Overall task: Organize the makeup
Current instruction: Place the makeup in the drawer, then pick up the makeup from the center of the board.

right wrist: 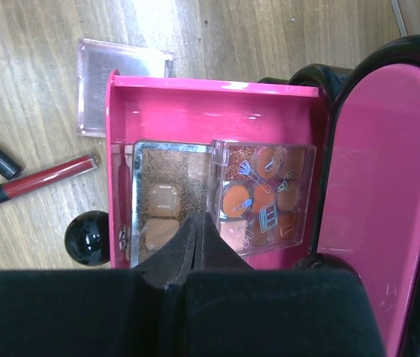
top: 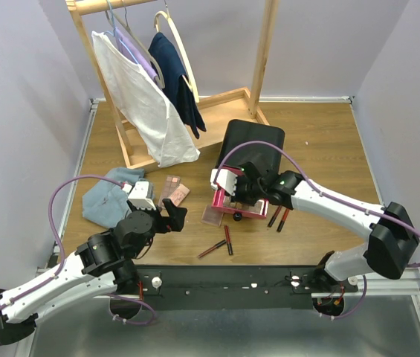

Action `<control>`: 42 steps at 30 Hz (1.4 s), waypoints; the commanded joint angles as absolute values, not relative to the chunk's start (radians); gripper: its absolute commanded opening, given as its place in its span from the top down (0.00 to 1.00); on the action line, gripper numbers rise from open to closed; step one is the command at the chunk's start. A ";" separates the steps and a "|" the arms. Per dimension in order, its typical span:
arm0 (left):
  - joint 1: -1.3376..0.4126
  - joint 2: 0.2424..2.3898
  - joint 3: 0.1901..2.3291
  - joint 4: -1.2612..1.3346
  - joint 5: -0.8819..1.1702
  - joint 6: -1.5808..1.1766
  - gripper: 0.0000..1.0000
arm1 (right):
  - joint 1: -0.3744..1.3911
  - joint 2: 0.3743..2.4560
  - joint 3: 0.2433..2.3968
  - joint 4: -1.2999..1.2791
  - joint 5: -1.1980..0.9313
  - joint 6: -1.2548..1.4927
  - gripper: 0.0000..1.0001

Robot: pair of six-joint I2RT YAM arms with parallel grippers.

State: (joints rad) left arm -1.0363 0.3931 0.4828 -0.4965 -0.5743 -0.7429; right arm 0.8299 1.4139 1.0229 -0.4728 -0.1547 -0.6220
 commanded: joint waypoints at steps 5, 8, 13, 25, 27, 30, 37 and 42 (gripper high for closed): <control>-1.037 0.373 0.471 -0.497 -0.588 -0.759 0.01 | 0.815 1.451 0.982 -0.391 -0.058 -0.618 0.82; -1.037 0.362 0.472 -0.505 -0.591 -0.758 0.01 | 0.807 1.454 0.986 -0.379 -0.034 -0.614 0.65; -1.037 0.356 0.476 -0.509 -0.591 -0.756 0.01 | 0.798 1.447 1.006 -0.393 -0.044 -0.607 0.50; -1.034 0.471 0.508 -0.492 -0.600 -0.767 0.01 | 0.798 1.365 1.186 -0.618 -0.472 -0.655 0.43; -1.031 0.512 0.535 -0.503 -0.601 -0.762 0.01 | 0.796 1.345 1.196 -0.626 -0.503 -0.652 0.43; -1.013 0.604 0.577 -0.528 -0.589 -0.735 0.01 | 0.789 1.327 1.223 -0.641 -0.541 -0.650 0.42; -0.683 0.817 0.620 -0.529 -0.273 -0.608 0.01 | 0.678 1.286 1.272 -0.609 -0.623 -0.572 0.39; -0.560 0.971 0.727 -0.548 -0.166 -0.499 0.01 | 0.554 1.229 1.261 -0.581 -0.673 -0.497 0.37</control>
